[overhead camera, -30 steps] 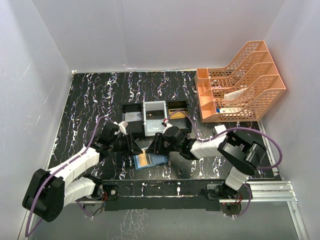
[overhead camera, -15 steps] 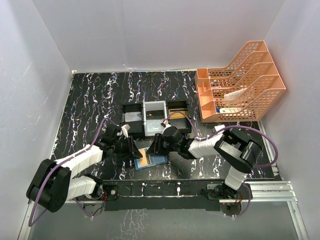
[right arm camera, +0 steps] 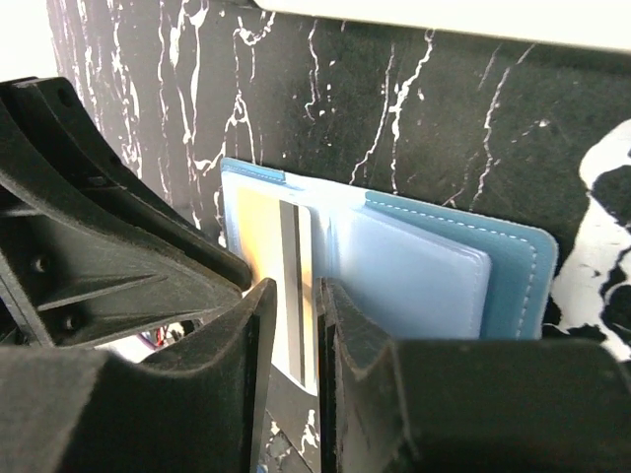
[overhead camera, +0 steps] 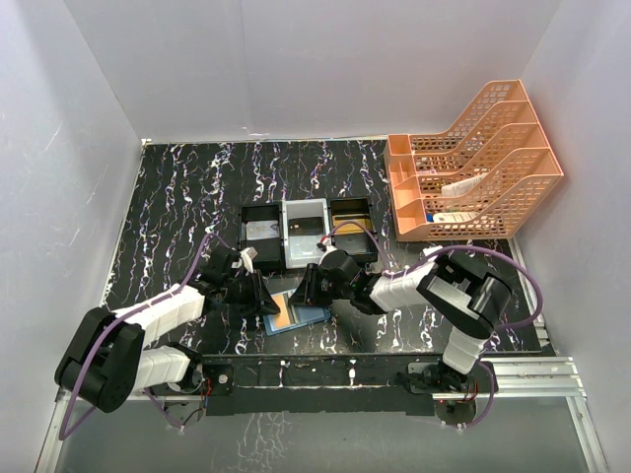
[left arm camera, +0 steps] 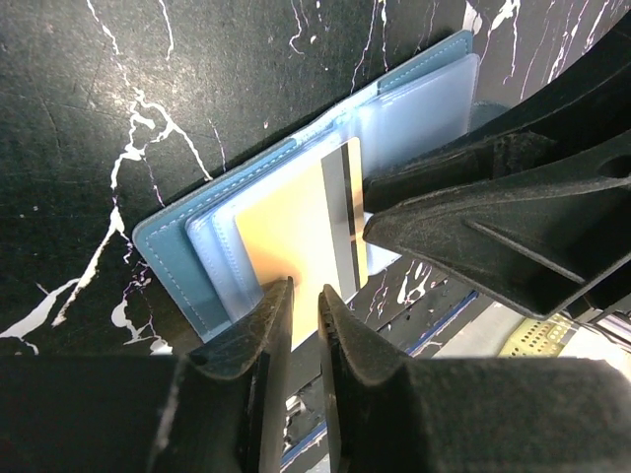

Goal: Take the credit cards out of the card holder

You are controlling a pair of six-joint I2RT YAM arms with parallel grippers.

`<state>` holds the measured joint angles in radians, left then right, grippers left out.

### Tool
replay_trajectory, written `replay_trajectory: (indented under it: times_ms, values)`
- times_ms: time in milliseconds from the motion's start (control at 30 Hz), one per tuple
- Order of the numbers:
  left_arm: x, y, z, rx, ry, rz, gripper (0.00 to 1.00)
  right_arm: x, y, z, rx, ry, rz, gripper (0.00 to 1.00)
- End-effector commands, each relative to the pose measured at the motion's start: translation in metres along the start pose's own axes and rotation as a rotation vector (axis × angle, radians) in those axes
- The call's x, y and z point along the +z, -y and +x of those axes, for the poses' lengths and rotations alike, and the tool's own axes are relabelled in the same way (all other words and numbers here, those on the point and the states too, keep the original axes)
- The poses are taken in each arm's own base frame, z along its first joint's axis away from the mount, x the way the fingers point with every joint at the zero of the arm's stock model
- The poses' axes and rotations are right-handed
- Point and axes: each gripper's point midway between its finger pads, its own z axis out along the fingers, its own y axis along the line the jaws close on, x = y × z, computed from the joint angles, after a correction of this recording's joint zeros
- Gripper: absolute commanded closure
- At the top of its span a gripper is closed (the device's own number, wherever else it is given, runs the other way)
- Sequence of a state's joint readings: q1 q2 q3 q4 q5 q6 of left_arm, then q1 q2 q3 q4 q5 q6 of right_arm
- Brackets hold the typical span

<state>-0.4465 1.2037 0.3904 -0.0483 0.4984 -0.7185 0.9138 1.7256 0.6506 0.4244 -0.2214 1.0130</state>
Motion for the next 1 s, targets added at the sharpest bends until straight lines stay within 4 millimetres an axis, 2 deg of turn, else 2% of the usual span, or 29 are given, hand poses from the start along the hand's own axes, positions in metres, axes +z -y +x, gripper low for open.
replay_trajectory:
  times_ms: [0,300,600,833,967]
  values:
    - [0.003,-0.015,0.01,-0.014,-0.028,-0.036,0.84,0.005,-0.016,0.0,0.015,-0.004,-0.092,0.8]
    - [0.0,-0.015,0.008,-0.014,-0.012,-0.048,0.87,0.007,-0.014,0.002,0.038,-0.008,-0.094,0.86]
    - [-0.018,-0.005,-0.011,0.013,0.093,-0.079,0.76,0.006,-0.005,-0.001,0.031,0.009,-0.03,0.85]
    - [-0.01,-0.012,-0.002,-0.015,0.054,-0.073,0.79,0.006,-0.011,-0.001,0.018,-0.002,-0.054,0.85]
    - [-0.007,-0.024,0.003,-0.034,0.034,-0.126,0.83,0.005,-0.017,0.0,0.012,-0.008,-0.079,0.85]
